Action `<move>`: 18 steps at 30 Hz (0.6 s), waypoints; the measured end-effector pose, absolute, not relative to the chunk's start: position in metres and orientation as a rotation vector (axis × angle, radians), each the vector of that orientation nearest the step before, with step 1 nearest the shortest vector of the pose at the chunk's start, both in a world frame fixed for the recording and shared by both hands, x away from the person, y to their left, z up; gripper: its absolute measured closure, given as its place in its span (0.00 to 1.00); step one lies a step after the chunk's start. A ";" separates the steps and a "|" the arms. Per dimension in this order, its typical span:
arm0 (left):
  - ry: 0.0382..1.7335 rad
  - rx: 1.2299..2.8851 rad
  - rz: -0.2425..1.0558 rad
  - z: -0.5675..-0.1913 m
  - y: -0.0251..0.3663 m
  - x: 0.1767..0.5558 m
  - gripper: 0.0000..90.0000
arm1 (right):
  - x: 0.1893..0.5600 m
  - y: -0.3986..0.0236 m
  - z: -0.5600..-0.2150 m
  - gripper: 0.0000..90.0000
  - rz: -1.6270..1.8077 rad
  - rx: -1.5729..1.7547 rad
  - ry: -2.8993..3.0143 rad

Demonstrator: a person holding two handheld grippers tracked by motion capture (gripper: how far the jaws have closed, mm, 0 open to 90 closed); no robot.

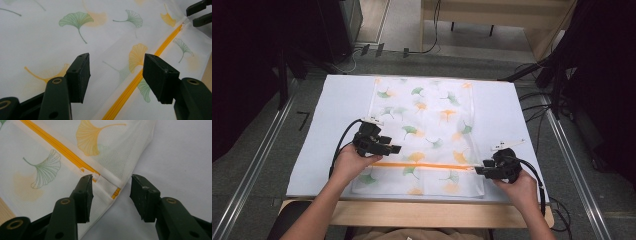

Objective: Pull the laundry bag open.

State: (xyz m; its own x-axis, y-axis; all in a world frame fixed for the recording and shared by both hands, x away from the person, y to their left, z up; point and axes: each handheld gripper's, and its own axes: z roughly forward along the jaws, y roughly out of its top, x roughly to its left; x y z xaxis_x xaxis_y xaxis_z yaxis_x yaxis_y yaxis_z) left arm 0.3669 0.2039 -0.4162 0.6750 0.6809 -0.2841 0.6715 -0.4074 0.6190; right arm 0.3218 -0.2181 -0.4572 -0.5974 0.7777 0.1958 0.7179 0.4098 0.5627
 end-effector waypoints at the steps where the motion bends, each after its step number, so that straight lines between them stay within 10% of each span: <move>1: 1.034 2.158 0.013 -0.416 0.203 0.368 0.44 | 0.322 -0.218 -0.457 0.59 0.945 1.360 2.555; 18: 1.003 2.181 0.001 -0.419 0.190 0.372 0.43 | 0.316 -0.206 -0.465 0.58 0.885 1.219 2.583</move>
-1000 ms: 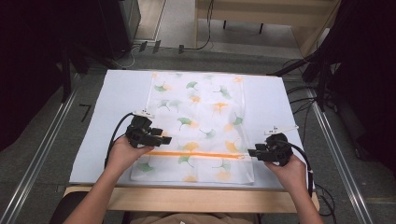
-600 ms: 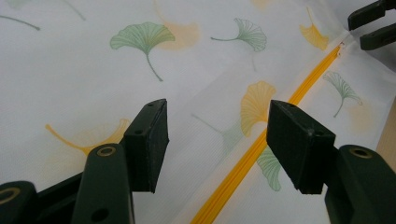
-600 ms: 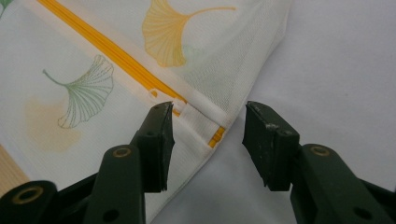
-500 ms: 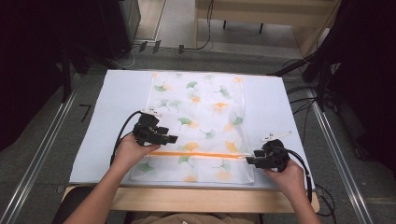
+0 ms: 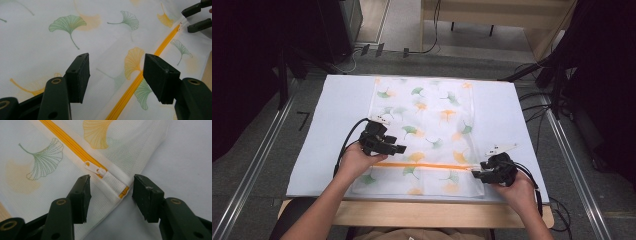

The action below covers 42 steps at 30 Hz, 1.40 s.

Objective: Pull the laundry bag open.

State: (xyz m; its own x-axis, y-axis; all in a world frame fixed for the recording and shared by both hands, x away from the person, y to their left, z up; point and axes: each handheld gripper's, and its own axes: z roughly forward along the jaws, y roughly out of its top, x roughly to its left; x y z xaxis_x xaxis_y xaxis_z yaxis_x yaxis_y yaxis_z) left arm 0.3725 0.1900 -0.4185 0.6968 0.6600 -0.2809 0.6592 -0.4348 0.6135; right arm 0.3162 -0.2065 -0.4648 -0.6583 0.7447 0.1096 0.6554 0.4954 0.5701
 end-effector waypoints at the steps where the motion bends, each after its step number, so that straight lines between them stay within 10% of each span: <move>1: 0.999 2.180 -0.002 -0.419 0.189 0.372 0.43 | 0.316 -0.205 -0.465 0.59 0.871 1.204 2.582; 19: 0.937 2.170 -0.030 -0.418 0.176 0.366 0.47 | 0.316 -0.197 -0.462 0.93 0.836 1.204 2.602; 27: 0.877 2.157 -0.086 -0.420 0.165 0.361 0.64 | 0.324 -0.205 -0.460 0.95 0.913 1.274 2.638; 42: 0.843 2.159 -0.108 -0.427 0.147 0.356 0.62 | 0.324 -0.212 -0.447 0.94 1.023 1.280 2.620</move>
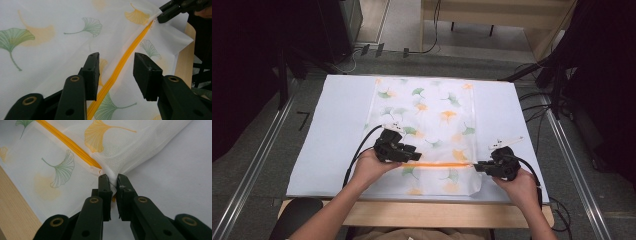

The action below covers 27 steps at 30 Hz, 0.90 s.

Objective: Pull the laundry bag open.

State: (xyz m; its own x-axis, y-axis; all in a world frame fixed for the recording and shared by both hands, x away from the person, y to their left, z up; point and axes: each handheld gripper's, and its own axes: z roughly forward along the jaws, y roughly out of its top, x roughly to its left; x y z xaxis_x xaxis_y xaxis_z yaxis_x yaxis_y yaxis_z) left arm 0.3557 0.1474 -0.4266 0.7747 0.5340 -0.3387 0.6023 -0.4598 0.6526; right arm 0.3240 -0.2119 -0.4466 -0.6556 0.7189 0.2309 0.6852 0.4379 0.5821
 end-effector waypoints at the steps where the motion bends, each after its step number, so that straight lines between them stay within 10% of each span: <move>1: 0.840 2.161 -0.111 -0.428 0.145 0.355 0.61 | 0.324 -0.212 -0.447 0.94 1.025 1.282 2.621; 27: 0.701 2.271 -0.133 -0.430 0.085 0.336 0.72 | 0.322 -0.213 -0.435 0.94 1.068 1.281 2.595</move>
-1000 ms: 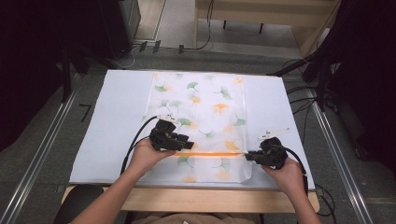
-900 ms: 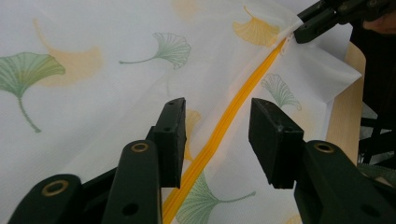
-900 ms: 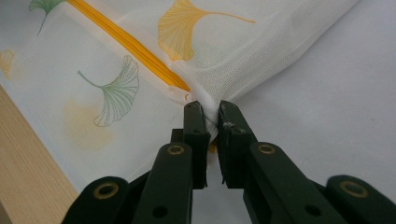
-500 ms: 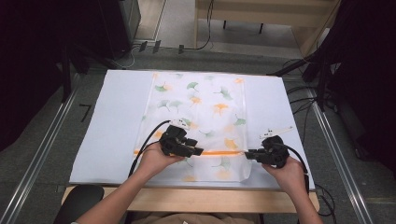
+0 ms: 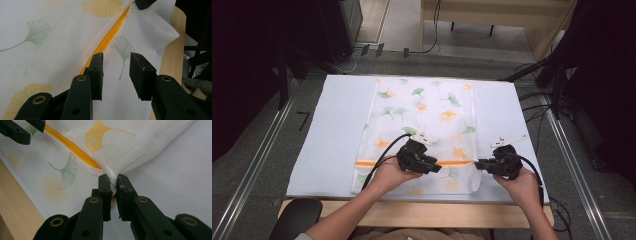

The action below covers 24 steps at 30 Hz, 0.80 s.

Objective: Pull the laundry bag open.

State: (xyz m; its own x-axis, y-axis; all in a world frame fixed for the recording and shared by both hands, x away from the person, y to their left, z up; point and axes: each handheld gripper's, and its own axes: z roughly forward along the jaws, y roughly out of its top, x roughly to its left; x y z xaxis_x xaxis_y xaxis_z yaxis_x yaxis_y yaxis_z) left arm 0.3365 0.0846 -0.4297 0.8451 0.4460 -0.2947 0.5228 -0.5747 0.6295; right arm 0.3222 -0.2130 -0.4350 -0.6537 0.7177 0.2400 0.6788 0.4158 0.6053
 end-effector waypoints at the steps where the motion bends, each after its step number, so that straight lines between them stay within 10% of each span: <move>1: 0.698 2.269 -0.137 -0.430 0.082 0.336 0.72 | 0.322 -0.213 -0.435 0.94 1.069 1.282 2.595; 24: 0.624 2.283 -0.151 -0.439 0.028 0.337 0.78 | 0.321 -0.212 -0.432 0.94 1.078 1.249 2.598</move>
State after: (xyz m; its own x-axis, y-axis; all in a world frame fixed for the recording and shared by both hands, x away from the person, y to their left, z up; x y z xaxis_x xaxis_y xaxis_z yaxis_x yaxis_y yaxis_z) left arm 0.3374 0.0280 -0.4392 0.8742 0.3904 -0.2886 0.4793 -0.5991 0.6414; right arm 0.3213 -0.2123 -0.4321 -0.6690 0.7068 0.2299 0.6620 0.4261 0.6165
